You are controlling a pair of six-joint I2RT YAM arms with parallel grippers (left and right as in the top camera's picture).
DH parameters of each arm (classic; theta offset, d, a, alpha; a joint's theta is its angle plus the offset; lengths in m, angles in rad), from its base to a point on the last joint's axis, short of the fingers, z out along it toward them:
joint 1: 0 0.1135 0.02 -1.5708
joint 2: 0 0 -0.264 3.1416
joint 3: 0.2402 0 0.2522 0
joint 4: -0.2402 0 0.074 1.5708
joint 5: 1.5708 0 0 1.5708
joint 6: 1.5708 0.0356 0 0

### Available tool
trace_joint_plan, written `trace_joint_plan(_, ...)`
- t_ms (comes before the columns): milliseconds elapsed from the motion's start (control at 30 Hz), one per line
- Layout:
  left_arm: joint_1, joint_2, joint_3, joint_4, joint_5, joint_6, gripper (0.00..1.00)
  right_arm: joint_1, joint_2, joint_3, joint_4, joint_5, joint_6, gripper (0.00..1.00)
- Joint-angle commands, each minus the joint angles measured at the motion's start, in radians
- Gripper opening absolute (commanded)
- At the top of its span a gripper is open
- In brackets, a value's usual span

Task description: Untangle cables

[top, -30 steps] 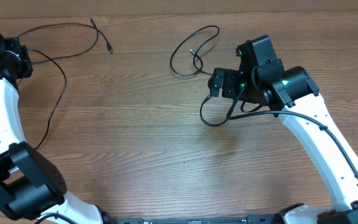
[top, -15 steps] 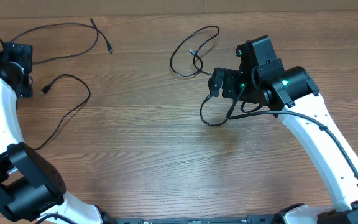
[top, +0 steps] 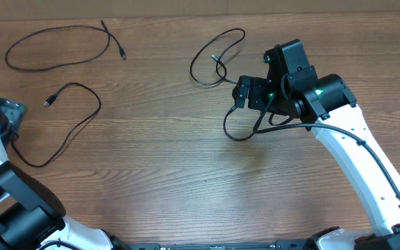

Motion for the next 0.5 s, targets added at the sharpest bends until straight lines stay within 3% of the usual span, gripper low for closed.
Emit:
trace_joint_plan(0,0.019,0.042,-0.077,0.034,0.018,0.065,1.00,-0.003,-0.001,0.008,0.001,0.013,-0.006,1.00)
trace_joint_plan(67,0.059,0.072,-0.103,0.053,0.090,0.082,0.99,-0.003,-0.001,0.008,0.001,0.013,-0.006,1.00)
trace_joint_plan(200,0.078,0.112,-0.103,0.078,0.098,0.193,1.00,-0.003,-0.001,0.008,0.001,0.013,-0.006,1.00)
trace_joint_plan(300,0.077,0.172,-0.103,0.077,0.177,0.193,0.98,-0.003,-0.001,0.008,0.001,0.013,-0.006,1.00)
trace_joint_plan(467,0.078,0.252,-0.103,0.071,0.179,0.209,0.93,-0.003,-0.001,0.008,0.001,0.013,-0.006,1.00)
